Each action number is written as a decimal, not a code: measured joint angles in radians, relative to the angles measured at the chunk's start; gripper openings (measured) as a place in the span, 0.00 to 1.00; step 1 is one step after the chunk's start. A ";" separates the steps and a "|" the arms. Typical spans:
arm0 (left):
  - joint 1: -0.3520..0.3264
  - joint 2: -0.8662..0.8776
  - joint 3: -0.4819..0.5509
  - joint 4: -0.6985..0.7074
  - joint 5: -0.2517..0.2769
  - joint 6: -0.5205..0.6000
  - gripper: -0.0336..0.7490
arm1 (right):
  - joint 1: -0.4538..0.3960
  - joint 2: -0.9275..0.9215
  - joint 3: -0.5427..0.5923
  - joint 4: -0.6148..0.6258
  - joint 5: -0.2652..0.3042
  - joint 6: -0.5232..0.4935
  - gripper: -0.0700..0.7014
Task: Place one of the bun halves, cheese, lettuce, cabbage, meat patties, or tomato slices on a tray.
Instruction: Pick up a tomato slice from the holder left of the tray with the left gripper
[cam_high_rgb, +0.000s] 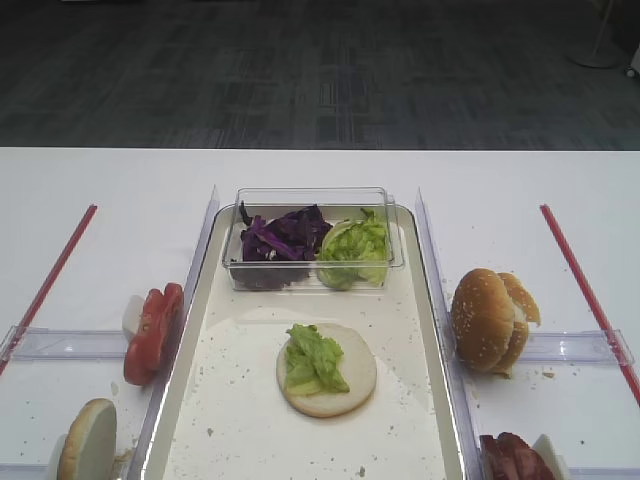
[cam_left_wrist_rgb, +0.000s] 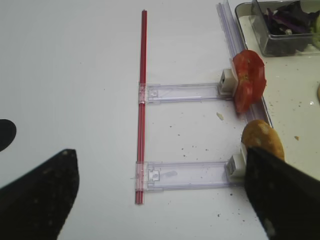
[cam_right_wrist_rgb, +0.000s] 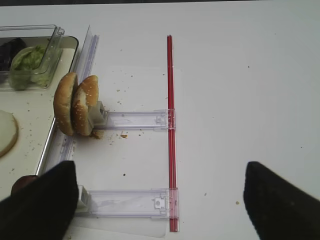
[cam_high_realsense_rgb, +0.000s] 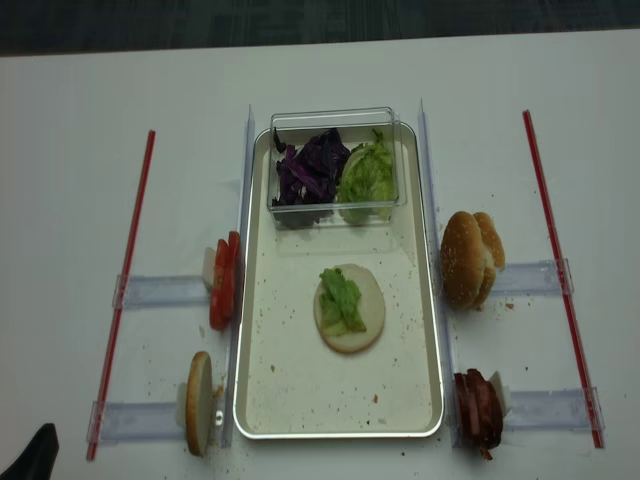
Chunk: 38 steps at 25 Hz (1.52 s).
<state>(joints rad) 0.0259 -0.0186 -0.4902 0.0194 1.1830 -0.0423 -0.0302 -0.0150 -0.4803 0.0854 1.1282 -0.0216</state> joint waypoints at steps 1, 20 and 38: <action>0.000 0.000 0.000 0.000 0.000 0.000 0.83 | 0.000 0.000 0.000 0.000 0.000 0.000 0.97; 0.000 0.000 0.000 0.000 0.000 0.000 0.83 | 0.000 0.000 0.000 0.000 0.000 0.000 0.97; 0.000 0.093 0.000 0.000 0.007 0.000 0.83 | 0.000 0.000 0.000 0.000 0.000 0.004 0.97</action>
<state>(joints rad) 0.0259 0.0739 -0.4902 0.0194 1.1896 -0.0423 -0.0302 -0.0150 -0.4803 0.0854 1.1282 -0.0177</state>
